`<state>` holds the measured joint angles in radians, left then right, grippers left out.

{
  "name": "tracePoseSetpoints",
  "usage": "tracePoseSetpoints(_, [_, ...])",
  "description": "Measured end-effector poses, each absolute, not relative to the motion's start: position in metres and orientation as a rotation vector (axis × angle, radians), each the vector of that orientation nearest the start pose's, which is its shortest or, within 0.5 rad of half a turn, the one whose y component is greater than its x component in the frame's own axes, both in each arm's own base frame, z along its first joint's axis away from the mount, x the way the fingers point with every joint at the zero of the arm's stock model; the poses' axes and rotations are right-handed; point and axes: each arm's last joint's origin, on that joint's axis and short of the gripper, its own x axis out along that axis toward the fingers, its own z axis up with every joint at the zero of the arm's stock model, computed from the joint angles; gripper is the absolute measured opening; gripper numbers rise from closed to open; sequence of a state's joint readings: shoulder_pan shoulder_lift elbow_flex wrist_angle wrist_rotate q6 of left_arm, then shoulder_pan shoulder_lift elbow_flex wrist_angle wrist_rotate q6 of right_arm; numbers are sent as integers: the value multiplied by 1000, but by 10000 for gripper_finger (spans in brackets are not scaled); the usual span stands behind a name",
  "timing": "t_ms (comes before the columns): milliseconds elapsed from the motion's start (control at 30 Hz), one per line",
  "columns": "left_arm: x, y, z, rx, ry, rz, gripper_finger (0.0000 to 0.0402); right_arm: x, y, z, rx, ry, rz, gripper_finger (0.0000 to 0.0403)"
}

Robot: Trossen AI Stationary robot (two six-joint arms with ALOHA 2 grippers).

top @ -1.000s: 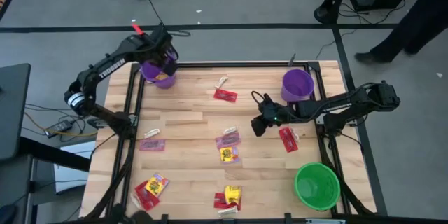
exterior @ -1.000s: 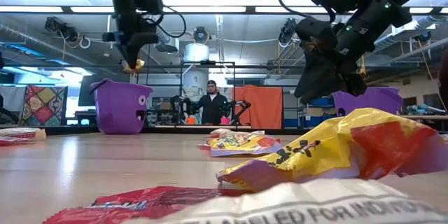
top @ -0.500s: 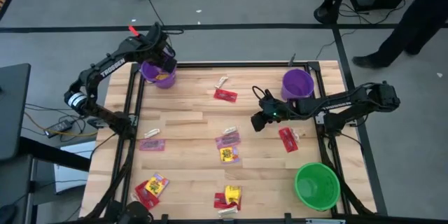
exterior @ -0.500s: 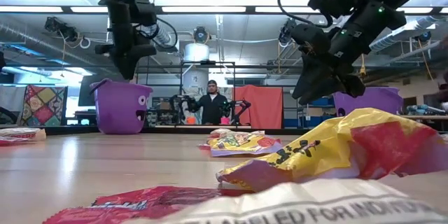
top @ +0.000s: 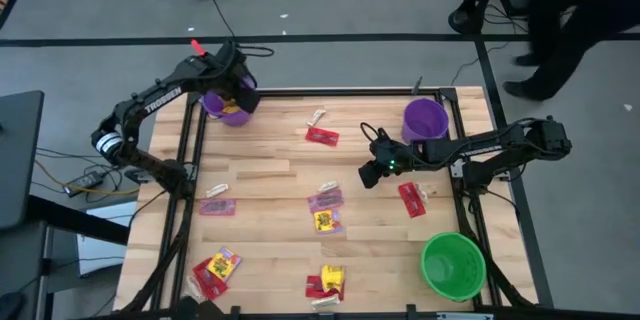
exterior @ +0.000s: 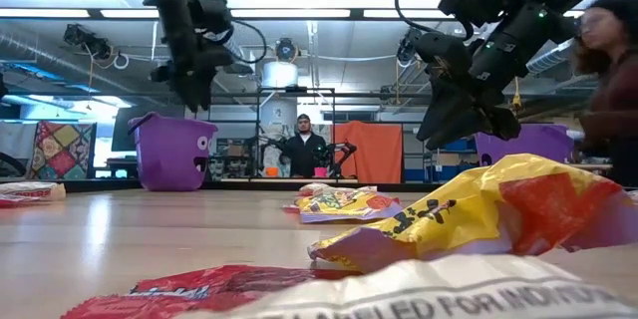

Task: Sort candy by brand, put in halloween buckets
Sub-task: Put the yellow candy into the left purple bucket

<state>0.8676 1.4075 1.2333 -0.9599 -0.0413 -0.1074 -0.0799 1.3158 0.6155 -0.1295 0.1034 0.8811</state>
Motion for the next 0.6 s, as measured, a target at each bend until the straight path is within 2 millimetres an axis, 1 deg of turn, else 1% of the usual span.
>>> tracePoseSetpoints(133, [195, 187, 293, -538, 1028, 721, 167, 244, -26, 175, 800, 675, -583, 116])
tracePoseSetpoints(267, [219, 162, 294, -504, 1017, 604, 167, 244, -30, 175, 878, 646, -625, 116])
tracePoseSetpoints(433, [248, 120, 296, -441, 1002, 465, 168, 245, -28, 175, 891, 646, -601, 116])
tracePoseSetpoints(600, [275, 72, 301, -357, 932, 298, 168, 244, -25, 174, 914, 677, -582, 116])
